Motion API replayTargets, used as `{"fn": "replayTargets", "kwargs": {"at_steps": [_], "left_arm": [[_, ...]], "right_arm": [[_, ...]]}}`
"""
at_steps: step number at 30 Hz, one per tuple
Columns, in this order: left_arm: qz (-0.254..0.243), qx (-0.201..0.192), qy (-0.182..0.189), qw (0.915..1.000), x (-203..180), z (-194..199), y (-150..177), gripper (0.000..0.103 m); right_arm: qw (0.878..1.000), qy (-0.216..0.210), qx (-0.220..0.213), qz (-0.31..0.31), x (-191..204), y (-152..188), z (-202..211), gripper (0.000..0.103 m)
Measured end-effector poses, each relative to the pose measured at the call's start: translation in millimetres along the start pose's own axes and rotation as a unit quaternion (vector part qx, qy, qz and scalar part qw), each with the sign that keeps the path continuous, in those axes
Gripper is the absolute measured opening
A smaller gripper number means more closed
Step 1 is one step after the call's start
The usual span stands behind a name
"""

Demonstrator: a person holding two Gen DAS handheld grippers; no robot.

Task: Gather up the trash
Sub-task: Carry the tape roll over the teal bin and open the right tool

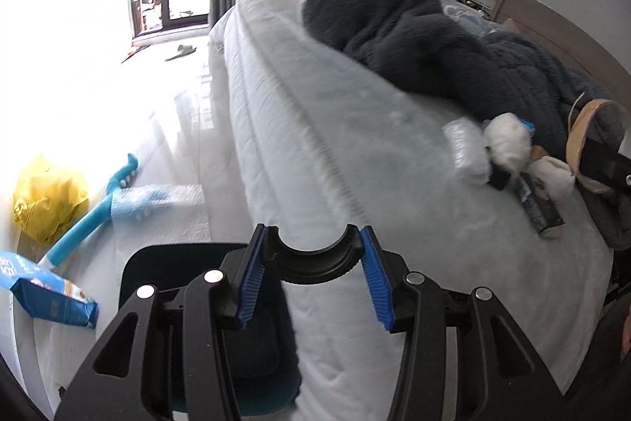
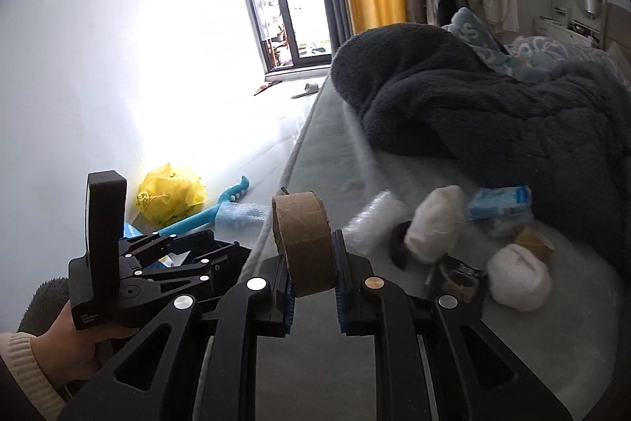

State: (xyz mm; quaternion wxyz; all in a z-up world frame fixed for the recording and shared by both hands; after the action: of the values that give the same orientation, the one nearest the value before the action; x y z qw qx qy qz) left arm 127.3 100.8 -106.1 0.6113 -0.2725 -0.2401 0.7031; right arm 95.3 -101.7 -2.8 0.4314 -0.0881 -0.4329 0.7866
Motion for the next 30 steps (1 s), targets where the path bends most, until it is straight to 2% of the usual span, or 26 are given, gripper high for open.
{"fn": "replayTargets", "kwargs": {"at_steps": [5, 9, 18, 27, 30], "left_arm": [[0.015, 0.029, -0.016, 0.9994, 32, -8, 14, 0.05], [0.027, 0.054, -0.034, 0.9976, 59, -15, 28, 0.05], [0.065, 0.111, -0.066, 0.9895, 112, -36, 59, 0.05], [0.073, 0.179, -0.076, 0.9781, 144, -59, 91, 0.051], [0.078, 0.191, -0.077, 0.9754, 151, -61, 99, 0.052]], "right_arm": [[0.999, -0.031, 0.018, 0.004, 27, -5, -22, 0.017], [0.998, -0.039, 0.034, 0.029, 49, -9, -42, 0.017], [0.992, -0.075, 0.076, 0.07, 107, -11, -91, 0.017], [0.983, -0.086, 0.155, 0.046, 134, 6, -155, 0.017], [0.979, -0.091, 0.18, 0.038, 140, 13, -170, 0.017]]}}
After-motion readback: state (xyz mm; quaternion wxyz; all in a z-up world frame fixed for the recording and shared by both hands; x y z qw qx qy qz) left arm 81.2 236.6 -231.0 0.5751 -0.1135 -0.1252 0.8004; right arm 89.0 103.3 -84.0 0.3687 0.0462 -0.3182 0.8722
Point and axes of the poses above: each gripper's, at about its wrist camera, not at the fingertips, and z roughly against the way its jaws point, x to its left, y to its underside, the point moved 2 cm from there along -z, roughly the way its jaws point, and after that the axes turned 3 degrees about -y, right-handed, at the moved point
